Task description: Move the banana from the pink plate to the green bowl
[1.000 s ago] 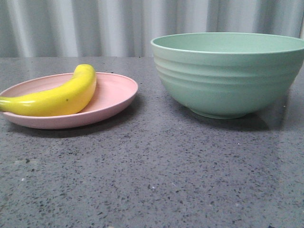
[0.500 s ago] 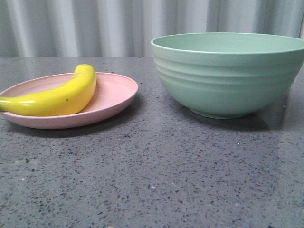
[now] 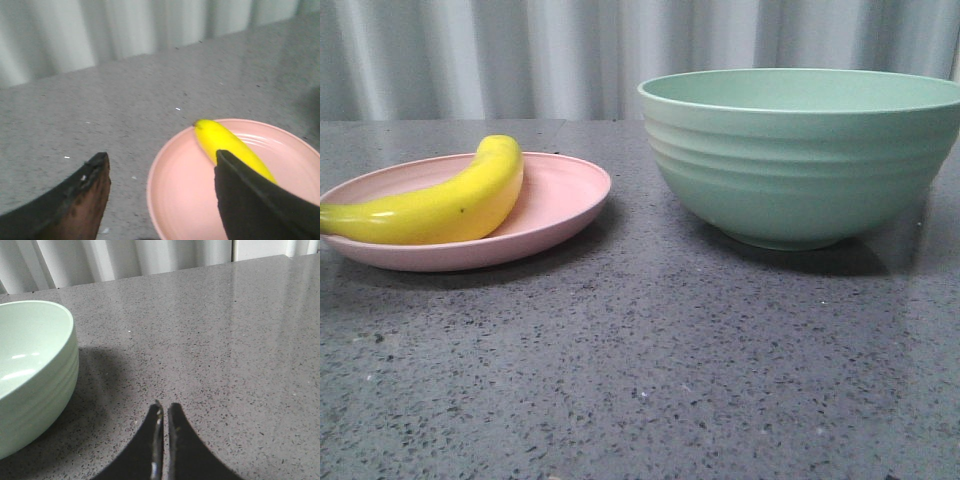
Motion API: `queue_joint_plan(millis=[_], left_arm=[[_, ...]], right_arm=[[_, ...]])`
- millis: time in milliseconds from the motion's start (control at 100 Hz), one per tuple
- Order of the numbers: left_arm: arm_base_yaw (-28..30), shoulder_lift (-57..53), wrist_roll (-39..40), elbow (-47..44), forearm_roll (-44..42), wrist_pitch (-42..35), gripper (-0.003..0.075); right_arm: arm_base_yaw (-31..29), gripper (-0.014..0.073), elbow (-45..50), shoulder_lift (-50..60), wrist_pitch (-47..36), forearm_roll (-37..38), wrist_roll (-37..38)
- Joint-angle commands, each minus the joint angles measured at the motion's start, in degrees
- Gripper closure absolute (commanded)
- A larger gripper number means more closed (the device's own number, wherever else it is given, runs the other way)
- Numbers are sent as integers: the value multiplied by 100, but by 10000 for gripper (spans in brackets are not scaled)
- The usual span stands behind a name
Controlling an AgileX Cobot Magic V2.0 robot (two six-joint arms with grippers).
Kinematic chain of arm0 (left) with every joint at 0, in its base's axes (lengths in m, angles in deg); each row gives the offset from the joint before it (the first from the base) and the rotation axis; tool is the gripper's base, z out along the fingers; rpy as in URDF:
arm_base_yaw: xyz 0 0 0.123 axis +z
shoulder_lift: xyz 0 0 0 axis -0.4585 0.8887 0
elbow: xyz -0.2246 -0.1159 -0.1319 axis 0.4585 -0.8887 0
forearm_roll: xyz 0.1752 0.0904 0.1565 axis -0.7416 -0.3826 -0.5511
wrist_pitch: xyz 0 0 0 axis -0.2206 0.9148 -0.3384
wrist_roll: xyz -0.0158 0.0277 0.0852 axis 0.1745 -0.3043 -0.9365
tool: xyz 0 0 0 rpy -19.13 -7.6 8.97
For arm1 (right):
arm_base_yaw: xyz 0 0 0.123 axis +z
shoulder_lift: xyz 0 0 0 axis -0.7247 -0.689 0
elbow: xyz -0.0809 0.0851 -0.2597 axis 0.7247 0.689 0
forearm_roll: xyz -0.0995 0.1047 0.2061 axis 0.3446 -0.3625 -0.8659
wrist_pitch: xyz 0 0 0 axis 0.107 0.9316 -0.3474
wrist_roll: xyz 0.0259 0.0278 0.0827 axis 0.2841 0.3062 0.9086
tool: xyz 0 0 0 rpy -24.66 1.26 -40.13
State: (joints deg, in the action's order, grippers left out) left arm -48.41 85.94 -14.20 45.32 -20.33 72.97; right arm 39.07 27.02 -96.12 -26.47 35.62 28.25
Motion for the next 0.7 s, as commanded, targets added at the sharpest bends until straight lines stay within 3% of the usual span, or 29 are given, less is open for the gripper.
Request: queue_joint_plan(millis=[0, 130, 310, 690], left_arm=[[-433, 375, 32, 516, 192, 169, 294], [-810, 1010, 32, 837, 307, 528, 294], [-871, 1803, 32, 1179, 720, 1031, 294], [-894, 2721, -31, 1328, 743, 1028, 294]], right_arm=[[-29, 656, -210, -75, -484, 2, -31], [-29, 656, -210, -75, -484, 2, -31], [-29, 656, -210, -75, -484, 2, -31], [-29, 656, -210, -75, -484, 2, -31]])
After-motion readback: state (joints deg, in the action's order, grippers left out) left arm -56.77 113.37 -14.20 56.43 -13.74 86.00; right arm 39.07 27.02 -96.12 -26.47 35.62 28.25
